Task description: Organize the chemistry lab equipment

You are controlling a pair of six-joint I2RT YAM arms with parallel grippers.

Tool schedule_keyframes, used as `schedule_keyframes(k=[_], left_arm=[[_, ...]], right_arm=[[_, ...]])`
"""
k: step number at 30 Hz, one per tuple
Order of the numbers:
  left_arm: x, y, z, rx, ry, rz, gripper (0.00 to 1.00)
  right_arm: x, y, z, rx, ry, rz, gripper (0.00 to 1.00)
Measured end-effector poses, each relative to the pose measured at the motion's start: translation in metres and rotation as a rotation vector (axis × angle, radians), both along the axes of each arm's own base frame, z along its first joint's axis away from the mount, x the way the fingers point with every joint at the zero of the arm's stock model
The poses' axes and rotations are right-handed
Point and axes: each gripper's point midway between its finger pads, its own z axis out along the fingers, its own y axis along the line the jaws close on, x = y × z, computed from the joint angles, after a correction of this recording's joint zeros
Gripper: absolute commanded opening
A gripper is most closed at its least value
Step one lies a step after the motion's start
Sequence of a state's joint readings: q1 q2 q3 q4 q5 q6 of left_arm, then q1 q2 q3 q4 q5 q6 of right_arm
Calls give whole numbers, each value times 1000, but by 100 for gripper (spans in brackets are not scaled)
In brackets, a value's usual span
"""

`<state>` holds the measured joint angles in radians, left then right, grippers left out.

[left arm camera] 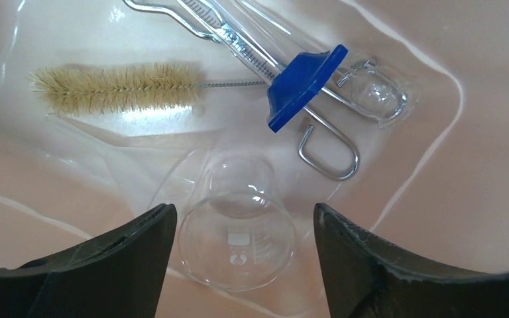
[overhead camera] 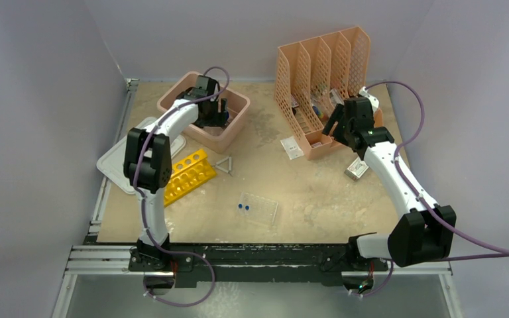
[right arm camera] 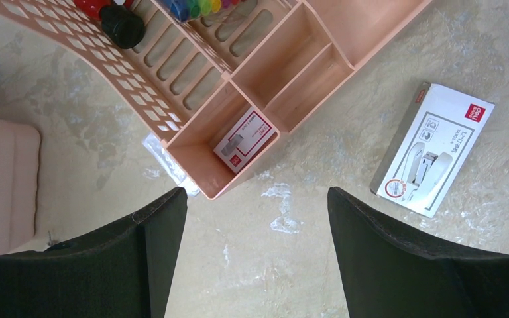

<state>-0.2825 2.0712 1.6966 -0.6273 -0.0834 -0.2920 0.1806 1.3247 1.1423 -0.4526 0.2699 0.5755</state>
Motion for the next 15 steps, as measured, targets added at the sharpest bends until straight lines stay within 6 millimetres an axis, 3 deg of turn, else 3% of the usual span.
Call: schedule_keyframes(k=[3, 7, 11, 15], left_arm=[[2, 0, 9, -4, -23, 4, 87], [5, 0, 32, -15, -73, 7, 89], [11, 1, 72, -29, -164, 16, 88], [13, 2, 123, -60, -284, 21, 83]], right_arm=[[2, 1, 2, -5, -9, 10, 79], [7, 2, 6, -26, -32, 49, 79], [14, 13, 12, -22, -65, 140, 76], [22, 39, 12, -43, -78, 275, 74]])
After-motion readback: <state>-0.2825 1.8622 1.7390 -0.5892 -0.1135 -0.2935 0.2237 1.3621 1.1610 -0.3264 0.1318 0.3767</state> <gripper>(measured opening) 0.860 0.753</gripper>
